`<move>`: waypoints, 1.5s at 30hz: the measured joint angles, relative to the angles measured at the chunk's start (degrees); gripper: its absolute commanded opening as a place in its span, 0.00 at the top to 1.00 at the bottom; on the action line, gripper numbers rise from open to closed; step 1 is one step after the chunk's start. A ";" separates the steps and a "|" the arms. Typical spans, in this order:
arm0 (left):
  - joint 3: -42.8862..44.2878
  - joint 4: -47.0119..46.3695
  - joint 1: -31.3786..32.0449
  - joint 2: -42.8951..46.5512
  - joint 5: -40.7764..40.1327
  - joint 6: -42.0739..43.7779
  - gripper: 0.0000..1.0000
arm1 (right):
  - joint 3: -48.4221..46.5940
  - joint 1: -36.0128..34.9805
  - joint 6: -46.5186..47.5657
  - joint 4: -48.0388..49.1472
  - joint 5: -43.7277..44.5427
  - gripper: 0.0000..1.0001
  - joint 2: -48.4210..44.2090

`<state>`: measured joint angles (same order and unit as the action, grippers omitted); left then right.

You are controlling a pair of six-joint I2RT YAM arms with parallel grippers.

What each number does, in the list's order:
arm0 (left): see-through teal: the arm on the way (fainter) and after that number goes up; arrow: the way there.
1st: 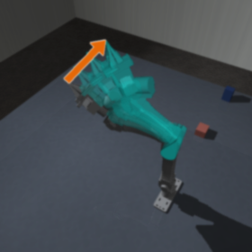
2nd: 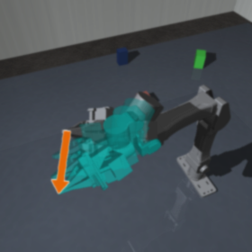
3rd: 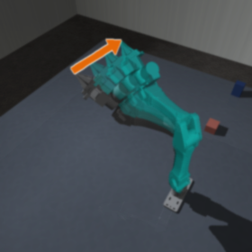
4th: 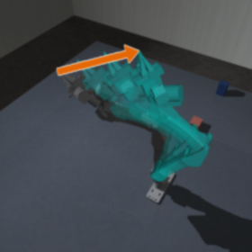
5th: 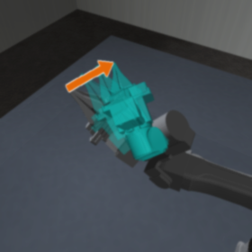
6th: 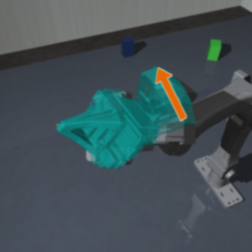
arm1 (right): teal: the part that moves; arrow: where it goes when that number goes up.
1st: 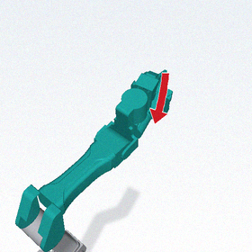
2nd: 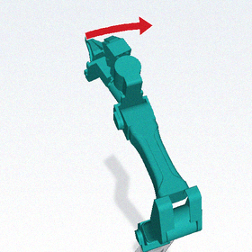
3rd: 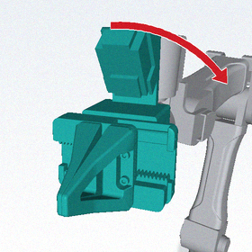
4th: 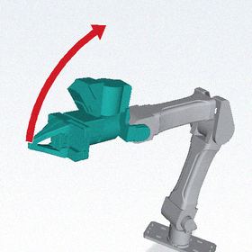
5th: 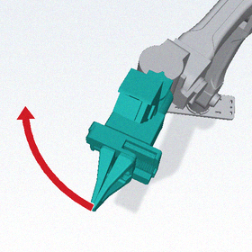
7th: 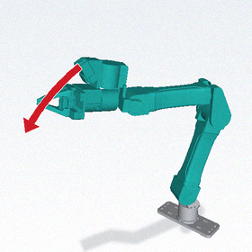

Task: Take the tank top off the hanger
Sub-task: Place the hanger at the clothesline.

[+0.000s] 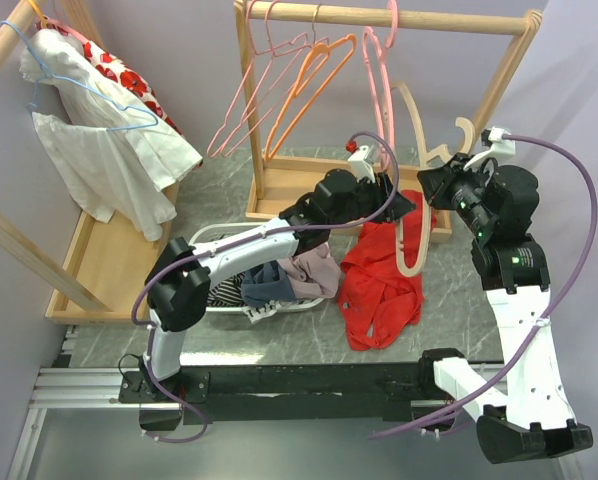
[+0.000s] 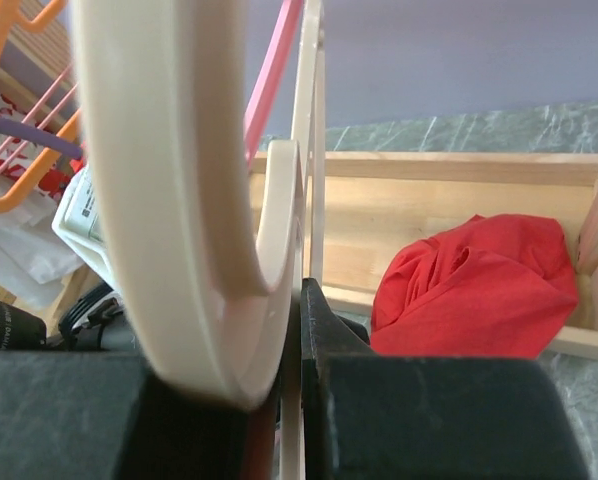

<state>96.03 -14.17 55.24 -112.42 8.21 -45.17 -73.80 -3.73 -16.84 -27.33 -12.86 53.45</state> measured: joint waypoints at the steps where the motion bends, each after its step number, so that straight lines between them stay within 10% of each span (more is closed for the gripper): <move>1: 0.31 0.61 0.04 0.00 -0.59 -0.11 0.70 | 0.00 -0.11 0.02 -0.02 0.09 0.81 0.02; 4: 1.88 2.38 -0.15 -0.42 -1.77 -0.87 0.78 | 0.00 -0.44 0.20 -0.11 -0.04 0.54 -0.15; 8: 3.37 4.24 -1.25 -1.64 -3.13 -2.03 0.82 | 0.00 -0.66 0.74 0.50 -0.20 0.48 -1.16; 24: 9.14 9.31 -0.57 -4.70 -1.38 -2.67 0.81 | 8.72 -1.73 0.85 -2.93 1.14 0.45 -9.60; 37: 10.14 8.13 -1.57 -4.76 -0.52 -4.66 0.82 | 16.68 -2.05 -1.64 -6.40 2.73 0.48 -17.62; 45: 10.14 7.54 -2.19 -4.76 -0.35 -5.64 0.82 | 19.23 -2.12 -3.34 -6.58 2.64 0.81 -19.54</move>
<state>106.17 -6.63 53.06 -117.19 7.86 -50.81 -54.57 -5.85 -20.18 -33.91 -10.22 33.91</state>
